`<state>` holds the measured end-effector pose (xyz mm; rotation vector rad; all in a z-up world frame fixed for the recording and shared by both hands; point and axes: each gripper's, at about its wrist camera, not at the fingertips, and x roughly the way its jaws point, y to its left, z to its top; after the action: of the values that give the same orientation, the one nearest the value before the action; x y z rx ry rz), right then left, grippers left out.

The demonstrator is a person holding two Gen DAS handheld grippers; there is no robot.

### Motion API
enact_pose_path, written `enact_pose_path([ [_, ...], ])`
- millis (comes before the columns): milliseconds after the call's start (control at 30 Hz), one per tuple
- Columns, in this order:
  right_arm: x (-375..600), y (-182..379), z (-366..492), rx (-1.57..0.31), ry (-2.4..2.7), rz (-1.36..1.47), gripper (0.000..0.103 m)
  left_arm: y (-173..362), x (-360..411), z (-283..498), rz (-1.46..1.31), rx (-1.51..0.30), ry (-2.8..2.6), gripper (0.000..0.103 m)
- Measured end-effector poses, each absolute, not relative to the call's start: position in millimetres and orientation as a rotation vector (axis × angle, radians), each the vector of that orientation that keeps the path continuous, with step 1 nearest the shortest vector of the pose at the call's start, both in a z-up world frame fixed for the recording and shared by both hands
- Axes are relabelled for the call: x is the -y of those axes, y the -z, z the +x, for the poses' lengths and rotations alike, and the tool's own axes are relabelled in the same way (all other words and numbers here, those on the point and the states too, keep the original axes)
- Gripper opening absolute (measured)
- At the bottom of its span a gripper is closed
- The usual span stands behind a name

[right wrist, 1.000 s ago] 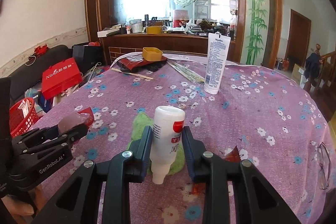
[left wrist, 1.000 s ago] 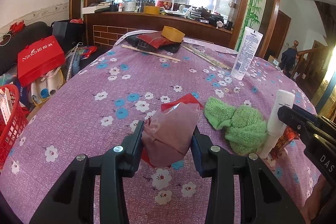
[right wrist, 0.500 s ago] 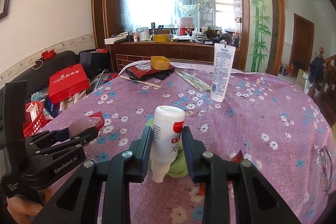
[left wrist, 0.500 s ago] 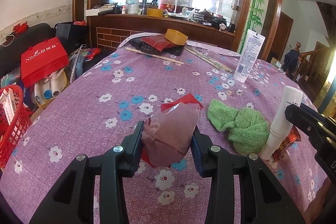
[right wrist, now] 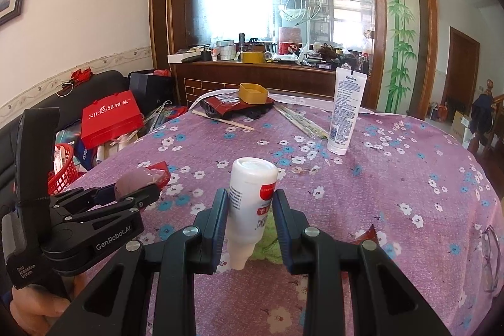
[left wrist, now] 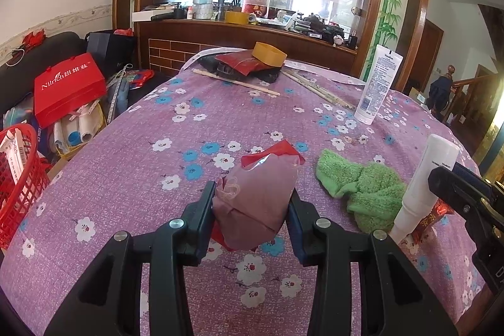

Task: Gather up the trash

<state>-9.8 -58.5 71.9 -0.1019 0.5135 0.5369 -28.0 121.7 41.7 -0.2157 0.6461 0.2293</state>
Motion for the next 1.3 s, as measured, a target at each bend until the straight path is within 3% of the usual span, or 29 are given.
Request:
enact_pose_path([
  [900, 58, -71, -12, -0.512, -0.538, -0.104, 0.032, -39, -121, -26, -0.246, -0.634, -0.232, 0.039],
  [1300, 49, -78, -23, -0.584, -0.626, -0.001, 0.032, -68, -148, -98, -0.233, -0.632, -0.211, 0.039],
])
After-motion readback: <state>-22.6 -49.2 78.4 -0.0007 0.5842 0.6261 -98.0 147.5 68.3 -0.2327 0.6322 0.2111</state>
